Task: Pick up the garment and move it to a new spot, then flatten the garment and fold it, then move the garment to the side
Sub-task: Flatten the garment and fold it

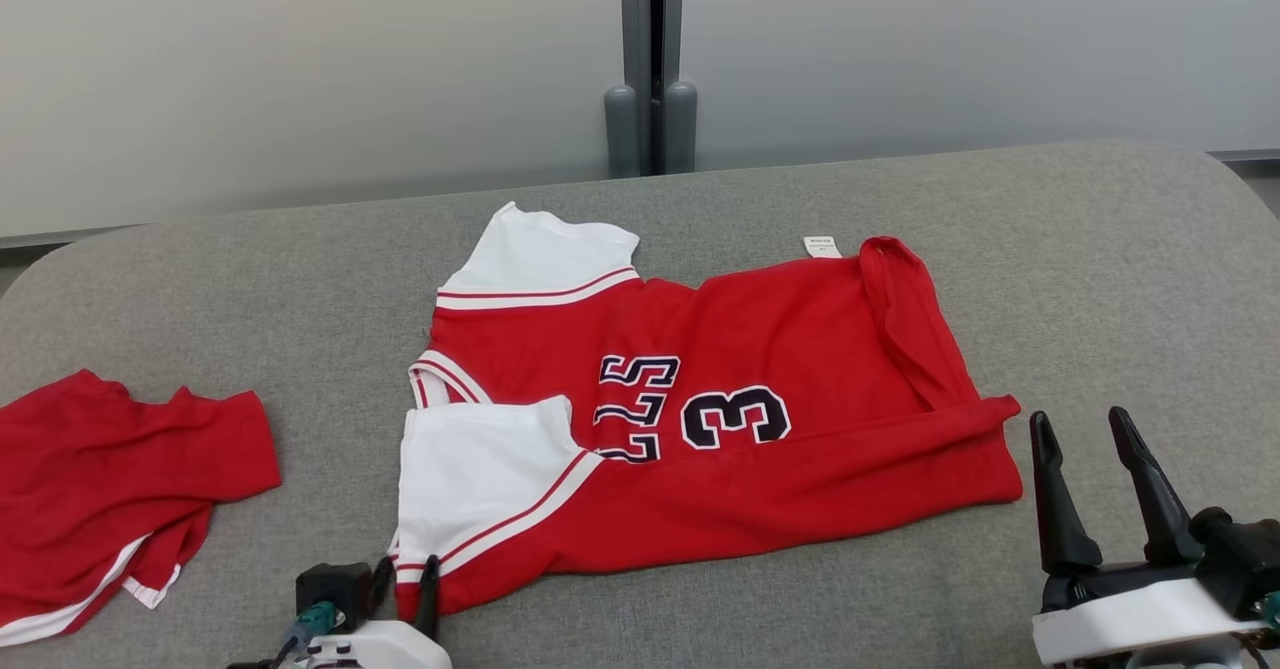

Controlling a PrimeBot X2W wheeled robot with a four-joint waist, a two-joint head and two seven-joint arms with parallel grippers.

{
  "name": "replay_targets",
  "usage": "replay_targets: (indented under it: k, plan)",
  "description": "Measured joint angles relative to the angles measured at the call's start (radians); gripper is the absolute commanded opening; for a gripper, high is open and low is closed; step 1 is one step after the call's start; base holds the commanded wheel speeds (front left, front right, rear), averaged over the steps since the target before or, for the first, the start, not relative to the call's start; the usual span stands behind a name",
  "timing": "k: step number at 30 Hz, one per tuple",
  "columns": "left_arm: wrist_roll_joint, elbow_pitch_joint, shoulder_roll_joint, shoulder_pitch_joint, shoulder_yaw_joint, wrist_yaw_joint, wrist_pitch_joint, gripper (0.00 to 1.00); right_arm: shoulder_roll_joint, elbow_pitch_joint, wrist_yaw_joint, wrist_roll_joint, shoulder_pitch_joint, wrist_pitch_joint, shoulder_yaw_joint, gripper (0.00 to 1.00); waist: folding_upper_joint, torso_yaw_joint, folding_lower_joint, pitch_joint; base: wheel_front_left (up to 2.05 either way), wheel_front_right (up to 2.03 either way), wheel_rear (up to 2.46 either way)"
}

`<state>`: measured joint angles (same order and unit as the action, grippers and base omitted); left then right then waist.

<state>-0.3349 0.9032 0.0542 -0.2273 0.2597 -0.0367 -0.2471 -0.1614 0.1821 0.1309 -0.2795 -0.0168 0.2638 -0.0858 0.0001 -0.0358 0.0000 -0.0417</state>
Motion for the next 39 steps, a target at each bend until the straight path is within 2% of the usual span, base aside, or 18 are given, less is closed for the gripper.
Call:
replay_targets:
  k: [3,6,7,11,17,28,32,33,34,35,39]
  plan:
    - [-0.001,0.017,-0.003,-0.018,0.013,0.024,-0.002,0.0,0.002,0.025,0.0,0.001,0.0,0.0,0.016,1.0,0.0,0.002,0.0,-0.001,0.0,0.0,0.0]
    - [-0.002,0.007,-0.008,-0.023,0.01,0.024,-0.01,0.0,0.01,0.086,0.0,0.018,-0.001,0.0,0.037,1.0,0.0,0.013,0.0,0.0,0.0,0.0,0.0]
    - [-0.003,-0.026,-0.008,-0.023,0.002,0.018,-0.013,0.0,0.019,0.146,0.0,0.031,-0.009,0.0,0.056,1.0,0.0,0.024,0.0,0.003,0.0,0.0,0.0]
    - [0.023,-0.178,-0.004,-0.021,-0.03,-0.003,-0.014,0.0,0.044,0.253,0.0,0.045,-0.056,-0.033,0.099,1.0,0.0,0.051,0.0,0.004,0.0,0.0,0.0]
    - [0.063,-0.307,-0.004,0.032,-0.037,0.001,-0.014,0.0,0.074,0.416,0.0,0.042,-0.134,-0.111,0.171,1.0,0.0,0.095,0.0,-0.005,0.0,0.0,0.0]
    - [0.083,-0.338,-0.006,0.036,-0.002,0.027,-0.014,0.0,0.096,0.644,0.0,-0.068,-0.267,-0.179,0.227,1.0,0.0,0.158,0.0,-0.038,0.0,0.0,0.0]
    - [0.087,-0.339,-0.006,0.035,0.001,0.028,-0.014,0.0,0.093,0.686,0.0,-0.104,-0.295,-0.193,0.205,1.0,0.0,0.166,0.0,-0.039,0.0,0.0,0.0]
    - [0.087,-0.338,-0.006,0.035,0.002,0.028,-0.014,0.0,0.092,0.691,0.0,-0.116,-0.299,-0.195,0.192,0.62,0.0,0.167,0.0,-0.038,0.0,0.0,0.0]
    - [0.087,-0.337,-0.006,0.035,0.003,0.028,-0.014,0.0,0.092,0.694,0.0,-0.125,-0.302,-0.197,0.176,0.18,0.0,0.167,0.0,-0.037,0.0,0.0,0.0]
    - [0.087,-0.333,-0.006,0.035,0.004,0.029,-0.014,0.0,0.092,0.695,0.0,-0.131,-0.302,-0.196,0.161,0.0,0.0,0.167,0.0,-0.036,0.0,0.0,0.0]
    - [0.088,-0.314,-0.006,0.035,0.01,0.036,-0.014,0.0,0.079,0.697,0.0,-0.141,-0.3,-0.18,0.121,0.0,0.0,0.164,0.0,-0.029,0.0,0.0,0.0]
